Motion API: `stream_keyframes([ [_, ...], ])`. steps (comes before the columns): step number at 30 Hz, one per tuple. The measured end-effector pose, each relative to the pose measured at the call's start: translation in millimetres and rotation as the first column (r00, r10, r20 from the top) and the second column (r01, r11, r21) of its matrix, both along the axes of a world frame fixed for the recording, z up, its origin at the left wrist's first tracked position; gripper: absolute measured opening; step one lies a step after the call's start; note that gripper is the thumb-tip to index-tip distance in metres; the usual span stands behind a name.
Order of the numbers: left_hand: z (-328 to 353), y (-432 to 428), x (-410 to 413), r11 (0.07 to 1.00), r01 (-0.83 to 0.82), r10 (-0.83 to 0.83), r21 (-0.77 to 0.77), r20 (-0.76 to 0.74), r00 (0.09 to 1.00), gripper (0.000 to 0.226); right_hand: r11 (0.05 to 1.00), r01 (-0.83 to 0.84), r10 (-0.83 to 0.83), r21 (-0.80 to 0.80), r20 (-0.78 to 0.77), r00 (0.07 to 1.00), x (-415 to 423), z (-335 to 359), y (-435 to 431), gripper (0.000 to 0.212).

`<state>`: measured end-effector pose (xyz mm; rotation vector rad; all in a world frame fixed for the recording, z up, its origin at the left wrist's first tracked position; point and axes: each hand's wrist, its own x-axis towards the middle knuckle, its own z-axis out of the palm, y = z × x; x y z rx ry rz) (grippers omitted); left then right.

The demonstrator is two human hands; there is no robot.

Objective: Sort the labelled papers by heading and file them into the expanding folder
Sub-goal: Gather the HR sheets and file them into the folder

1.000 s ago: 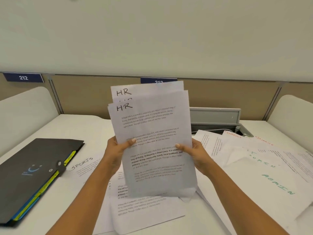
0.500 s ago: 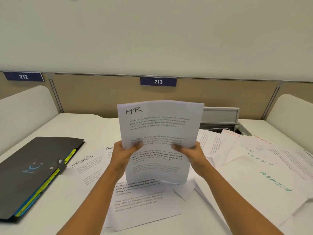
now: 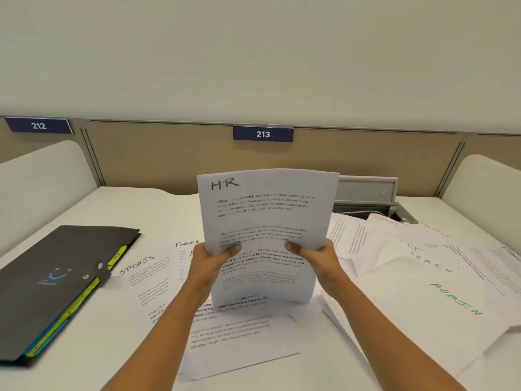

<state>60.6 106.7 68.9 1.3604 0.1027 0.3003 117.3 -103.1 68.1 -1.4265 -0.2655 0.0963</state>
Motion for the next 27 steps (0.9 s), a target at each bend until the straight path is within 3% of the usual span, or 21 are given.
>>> stream_keyframes([
  [5,5,1,4,0.999,-0.020,0.019,0.026,0.017,1.000,0.020,1.000,0.002,-0.002,0.017,0.005,1.000,2,6,0,0.032],
  [8,-6,-1,-1,1.000,0.017,-0.017,-0.004,-0.016,1.000,0.041,1.000,0.016,-0.016,-0.005,-0.020,1.000,-1,-7,-1,0.034],
  [11,-16,-4,-4,1.000,-0.015,0.014,-0.025,-0.048,0.999,0.019,0.999,0.032,-0.032,-0.021,-0.039,0.999,-6,-19,0,0.035],
  [16,-5,-3,-1,0.999,-0.035,0.035,0.021,-0.011,0.999,0.019,0.999,0.043,-0.043,-0.010,-0.019,0.999,-3,-9,1,0.032],
  [21,-3,3,-2,0.998,-0.021,0.022,0.057,-0.004,1.000,0.027,0.999,0.037,-0.037,0.005,-0.032,0.999,-3,-9,-3,0.036],
  [27,-11,-1,-6,0.999,0.020,-0.018,0.047,-0.053,0.998,0.051,0.999,0.051,-0.049,0.017,-0.063,0.997,-3,-17,-3,0.038],
])
